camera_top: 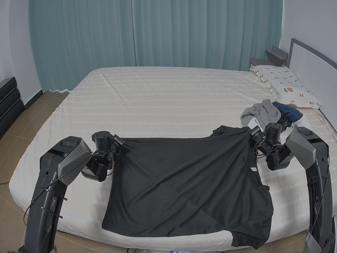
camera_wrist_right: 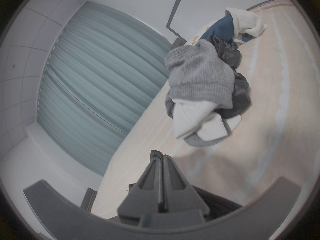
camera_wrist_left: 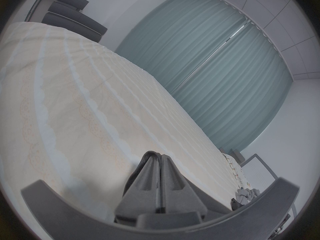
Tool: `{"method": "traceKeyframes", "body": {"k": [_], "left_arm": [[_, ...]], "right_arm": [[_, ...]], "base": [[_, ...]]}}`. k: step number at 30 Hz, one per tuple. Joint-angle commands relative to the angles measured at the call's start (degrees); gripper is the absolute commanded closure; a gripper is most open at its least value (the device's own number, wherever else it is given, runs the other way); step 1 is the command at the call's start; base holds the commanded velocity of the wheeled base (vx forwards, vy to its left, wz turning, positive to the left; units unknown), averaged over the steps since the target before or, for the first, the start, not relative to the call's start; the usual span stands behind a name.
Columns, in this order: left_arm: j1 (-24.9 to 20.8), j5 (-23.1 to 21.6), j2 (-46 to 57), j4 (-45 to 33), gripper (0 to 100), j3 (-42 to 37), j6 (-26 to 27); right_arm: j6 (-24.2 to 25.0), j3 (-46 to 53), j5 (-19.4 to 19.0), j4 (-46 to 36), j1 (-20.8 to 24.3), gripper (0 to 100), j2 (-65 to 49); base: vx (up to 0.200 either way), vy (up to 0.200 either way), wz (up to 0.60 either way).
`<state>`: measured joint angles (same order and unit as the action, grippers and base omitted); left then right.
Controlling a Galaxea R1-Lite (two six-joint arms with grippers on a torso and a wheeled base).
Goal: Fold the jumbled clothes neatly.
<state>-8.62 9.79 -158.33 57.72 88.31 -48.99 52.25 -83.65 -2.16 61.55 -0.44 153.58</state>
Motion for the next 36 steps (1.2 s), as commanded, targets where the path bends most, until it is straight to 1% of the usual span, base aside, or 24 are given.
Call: {"method": "traceKeyframes", "body": {"k": [1, 4, 8, 12, 19, 22, 25, 29, 33, 34, 35, 36], "left_arm": [[0.09, 0.05, -0.57, -0.07, 100, 0.46, -0.05], [0.53, 0.23, -0.49, 0.02, 100, 0.90, -0.22], [0.88, 0.49, -0.49, -0.07, 100, 1.87, -2.51], [0.97, 0.76, -0.57, -0.07, 100, 2.57, -2.60], [1.24, 0.85, -0.57, -0.07, 100, 2.75, -2.69], [1.50, 1.99, -0.66, -0.07, 100, 3.19, -2.77], [1.50, 3.04, -1.10, -0.07, 100, 3.89, -2.77], [1.59, 3.22, -1.10, -0.07, 100, 3.89, -2.86], [1.59, 3.22, -1.10, -0.07, 100, 3.89, -2.86], [1.59, 3.22, -1.19, -0.07, 100, 3.89, -2.86], [1.59, 3.22, -1.19, -0.07, 100, 3.89, -2.86], [1.59, 3.22, -1.19, -0.15, 100, 3.89, -2.86]], "right_arm": [[0.75, 0.24, 0.05, 2.08, -0.09, 100, 0.58], [0.75, -0.46, 0.14, 2.17, -0.09, 100, 1.81], [0.49, -1.78, 0.05, 2.26, -0.26, 100, 3.13], [0.40, -4.50, 0.40, 2.17, 0.09, 100, 5.42], [0.22, -4.68, 0.40, 2.43, 0.79, 100, 5.50], [0.13, -5.03, 0.49, 3.31, 1.85, 100, 5.15], [0.13, -6.44, 0.66, 4.37, 1.58, 100, 5.07], [0.05, -9.60, 2.33, 4.37, 1.14, 100, 5.59], [-0.39, -10.39, 2.33, 3.66, 1.14, 100, 6.82], [-2.50, -10.92, 2.16, 3.58, 1.23, 100, 8.58], [-2.50, -10.92, 2.16, 3.58, 1.23, 100, 8.58], [-4.35, -12.85, 2.42, 3.58, 1.23, 100, 9.90]], "base": [[0.000, 0.000, 0.00], [0.000, 0.000, 0.00], [0.000, 0.000, 0.00], [0.000, 0.000, 0.00], [0.000, 0.000, 0.00], [0.000, 0.000, 0.00], [0.000, 0.000, 0.00], [0.000, 0.000, 0.00], [0.000, 0.000, 0.00], [0.000, 0.000, 0.00], [0.000, 0.000, 0.00], [0.000, 0.000, 0.00]]}}
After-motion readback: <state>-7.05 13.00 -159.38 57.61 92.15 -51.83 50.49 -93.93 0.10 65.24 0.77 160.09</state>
